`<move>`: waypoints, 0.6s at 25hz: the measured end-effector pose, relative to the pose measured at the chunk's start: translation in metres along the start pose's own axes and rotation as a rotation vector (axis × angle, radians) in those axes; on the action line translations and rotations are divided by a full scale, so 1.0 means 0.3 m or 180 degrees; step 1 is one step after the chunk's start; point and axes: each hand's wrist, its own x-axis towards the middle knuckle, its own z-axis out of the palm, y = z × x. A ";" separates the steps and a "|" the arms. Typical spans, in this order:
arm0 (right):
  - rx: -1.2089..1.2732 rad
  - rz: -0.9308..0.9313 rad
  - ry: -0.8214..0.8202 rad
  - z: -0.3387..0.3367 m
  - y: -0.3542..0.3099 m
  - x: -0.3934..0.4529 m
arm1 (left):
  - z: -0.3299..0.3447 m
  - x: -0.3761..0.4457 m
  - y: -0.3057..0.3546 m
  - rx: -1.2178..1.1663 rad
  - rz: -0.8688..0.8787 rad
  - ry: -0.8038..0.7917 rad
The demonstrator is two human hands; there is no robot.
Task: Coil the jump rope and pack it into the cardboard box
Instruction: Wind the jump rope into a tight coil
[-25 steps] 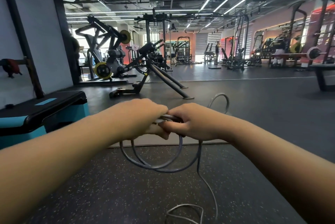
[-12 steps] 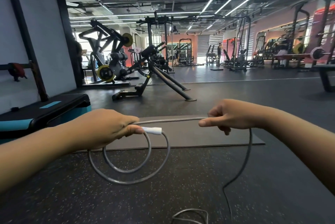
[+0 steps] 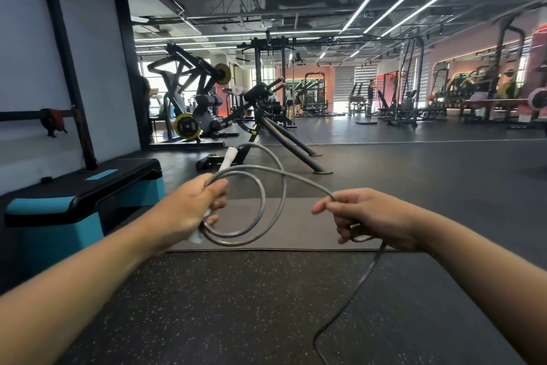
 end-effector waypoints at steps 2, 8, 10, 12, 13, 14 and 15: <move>0.0808 -0.0212 0.0315 0.042 -0.001 0.022 | 0.057 -0.001 0.013 -0.0892 -0.0139 0.0042; 0.1827 -0.0309 0.0307 0.238 -0.061 0.056 | 0.345 0.009 0.095 -0.2360 -0.0404 0.1244; 0.2414 -0.0472 0.0148 0.270 -0.067 0.043 | 0.385 0.017 0.132 -0.2678 -0.0425 0.1528; 0.2206 -0.0750 0.0216 0.300 -0.063 0.036 | 0.408 0.025 0.171 -0.2930 -0.0481 0.1694; 0.1922 -0.0814 0.0372 0.316 -0.062 0.035 | 0.417 0.030 0.182 -0.2955 -0.0533 0.1745; 0.1754 -0.0846 0.0588 0.332 -0.061 0.040 | 0.427 0.031 0.194 -0.2906 -0.0595 0.1745; 0.1757 -0.0854 0.0816 0.348 -0.064 0.045 | 0.434 0.035 0.192 -0.2854 -0.0632 0.1732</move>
